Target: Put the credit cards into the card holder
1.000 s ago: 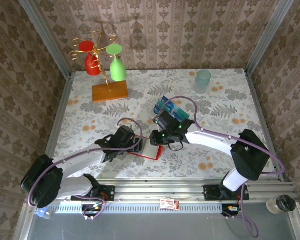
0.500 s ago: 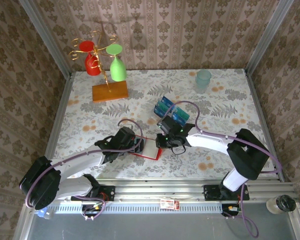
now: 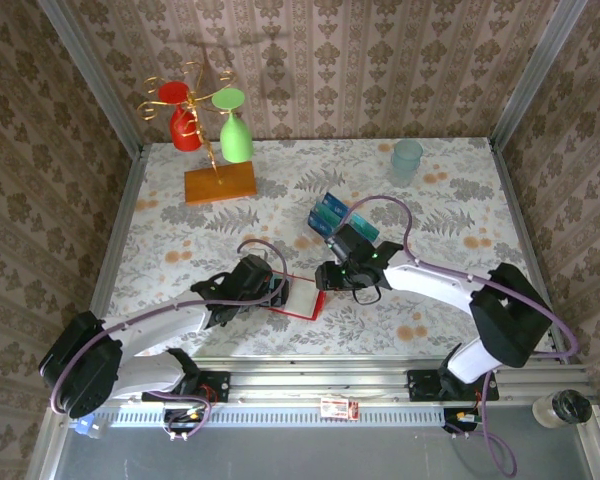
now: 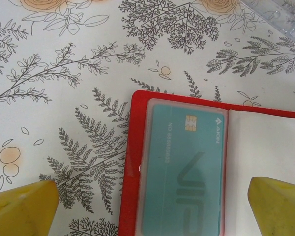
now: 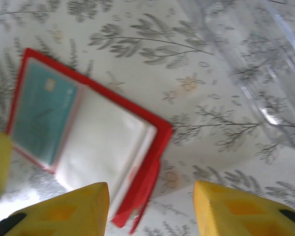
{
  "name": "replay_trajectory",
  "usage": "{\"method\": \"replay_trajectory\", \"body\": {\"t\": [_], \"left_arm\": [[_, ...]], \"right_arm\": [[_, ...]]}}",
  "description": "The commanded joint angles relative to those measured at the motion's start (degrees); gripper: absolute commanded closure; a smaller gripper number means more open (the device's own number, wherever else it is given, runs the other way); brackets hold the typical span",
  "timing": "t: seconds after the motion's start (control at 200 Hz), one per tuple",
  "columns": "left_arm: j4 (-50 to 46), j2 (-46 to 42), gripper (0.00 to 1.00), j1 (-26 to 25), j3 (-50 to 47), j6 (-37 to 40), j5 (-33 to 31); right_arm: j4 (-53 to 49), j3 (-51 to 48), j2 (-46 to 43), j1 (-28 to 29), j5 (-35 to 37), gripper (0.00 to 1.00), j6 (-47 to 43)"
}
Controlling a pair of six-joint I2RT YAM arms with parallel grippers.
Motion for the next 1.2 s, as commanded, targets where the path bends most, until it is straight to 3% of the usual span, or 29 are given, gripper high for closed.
{"method": "replay_trajectory", "body": {"t": [0.0,0.095,0.195,0.37,0.48,0.96,1.195], "left_arm": [[-0.3,0.5,0.00,-0.3,0.8,-1.0,-0.8],[-0.4,0.7,0.00,-0.3,1.0,-0.9,-0.9],[-1.0,0.8,0.00,-0.4,1.5,-0.6,-1.0],[-1.4,0.1,0.00,-0.4,1.4,-0.6,-1.1],[-1.4,0.0,0.00,-0.3,1.3,-0.5,-1.1],[0.0,1.6,0.00,0.6,2.0,-0.6,0.6],[8.1,3.5,0.00,3.7,0.3,-0.7,8.2]], "right_arm": [[2.2,-2.1,0.1,1.7,-1.4,0.48,3.0],[3.7,-2.5,2.8,2.7,-1.7,0.48,3.8],[4.9,-2.5,5.3,3.0,-2.0,0.54,4.0],[1.7,-0.7,6.2,2.5,0.2,0.90,0.7],[0.1,-0.1,6.2,1.4,0.3,1.00,-1.7],[-0.3,0.8,7.1,-1.7,-2.0,1.00,-6.7],[2.5,-1.6,6.8,-1.6,-3.1,1.00,-5.2]]}}
